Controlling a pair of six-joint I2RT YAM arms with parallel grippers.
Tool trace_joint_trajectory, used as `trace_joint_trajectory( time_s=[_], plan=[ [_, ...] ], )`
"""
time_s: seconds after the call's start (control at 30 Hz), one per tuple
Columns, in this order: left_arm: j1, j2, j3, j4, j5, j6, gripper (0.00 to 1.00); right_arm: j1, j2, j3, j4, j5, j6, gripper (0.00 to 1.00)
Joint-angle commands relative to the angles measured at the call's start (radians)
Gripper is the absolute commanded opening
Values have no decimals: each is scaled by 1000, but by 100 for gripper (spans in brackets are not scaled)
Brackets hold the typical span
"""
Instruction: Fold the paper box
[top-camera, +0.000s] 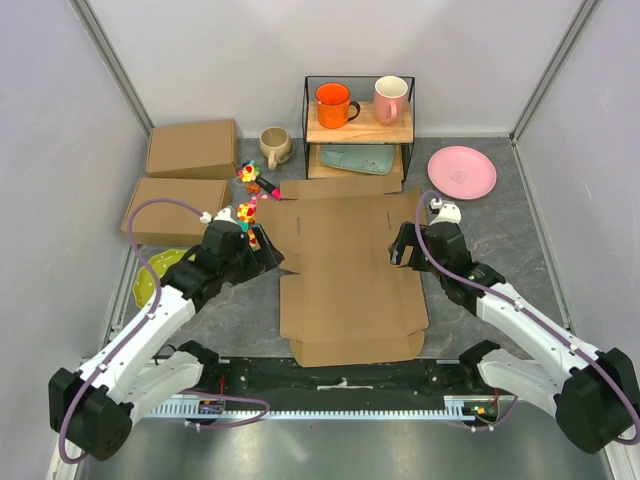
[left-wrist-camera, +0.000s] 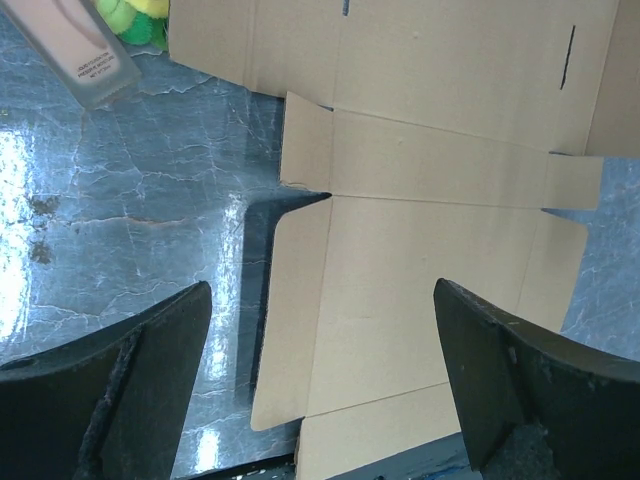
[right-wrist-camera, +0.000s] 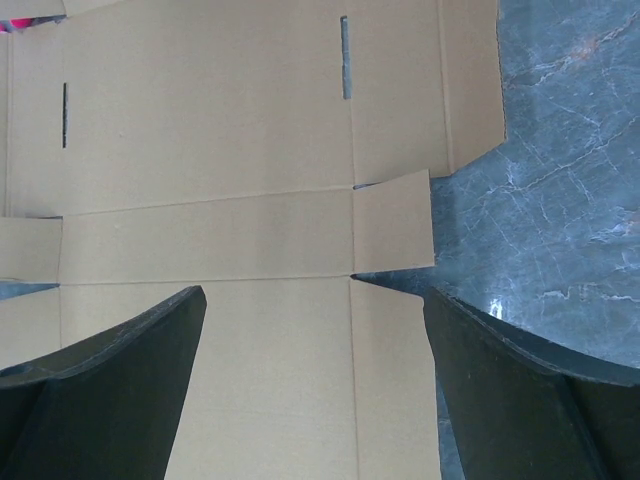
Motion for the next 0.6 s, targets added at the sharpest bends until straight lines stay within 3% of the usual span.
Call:
trace_joint_trajectory(
  time_s=[0.0, 0.13, 0.3, 0.57],
  plan=[
    [-3, 8, 2, -1, -11, 33, 99, 1, -3, 73, -4, 33, -28, 98],
    [-2, 25, 12, 10, 7, 94, 97, 1, 27, 98, -29, 51, -30, 98],
    [9, 48, 110, 11, -42, 155, 96, 2, 26, 98, -3, -38, -13, 98],
    [233, 259, 284, 5, 46, 220, 91, 13, -48, 59, 17, -59, -17, 98]
  ],
)
